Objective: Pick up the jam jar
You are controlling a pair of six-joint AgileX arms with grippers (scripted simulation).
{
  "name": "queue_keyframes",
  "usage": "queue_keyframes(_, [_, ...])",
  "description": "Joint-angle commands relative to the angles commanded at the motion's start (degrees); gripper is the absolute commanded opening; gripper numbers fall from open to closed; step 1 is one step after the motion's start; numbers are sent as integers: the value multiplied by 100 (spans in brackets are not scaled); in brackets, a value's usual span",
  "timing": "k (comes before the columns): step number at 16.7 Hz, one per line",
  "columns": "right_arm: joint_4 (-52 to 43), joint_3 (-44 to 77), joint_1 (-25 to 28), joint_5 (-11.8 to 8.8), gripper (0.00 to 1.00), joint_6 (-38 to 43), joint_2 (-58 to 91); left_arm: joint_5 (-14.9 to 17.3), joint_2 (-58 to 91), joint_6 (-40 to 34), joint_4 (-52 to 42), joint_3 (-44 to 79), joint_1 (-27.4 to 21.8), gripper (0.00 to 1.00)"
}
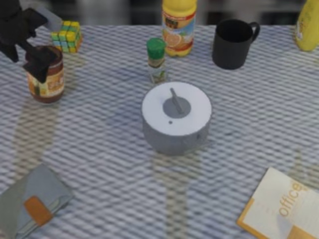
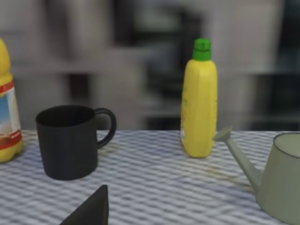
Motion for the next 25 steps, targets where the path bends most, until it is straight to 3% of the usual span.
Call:
queue_keyframes(6, [0, 0, 0, 0, 100, 0, 0, -1, -105, 21, 978, -1101, 20, 100])
queue_keyframes(11, [0, 0, 0, 0, 100, 0, 0, -1, -111, 23, 1052, -1176, 22, 100])
queue_keyframes(24, [0, 0, 0, 0, 100, 0, 0, -1, -111, 23, 1052, -1176, 22, 2])
queue_keyframes(25, [0, 0, 0, 0, 100, 0, 0, -1, -111, 23, 1052, -1176, 22, 0])
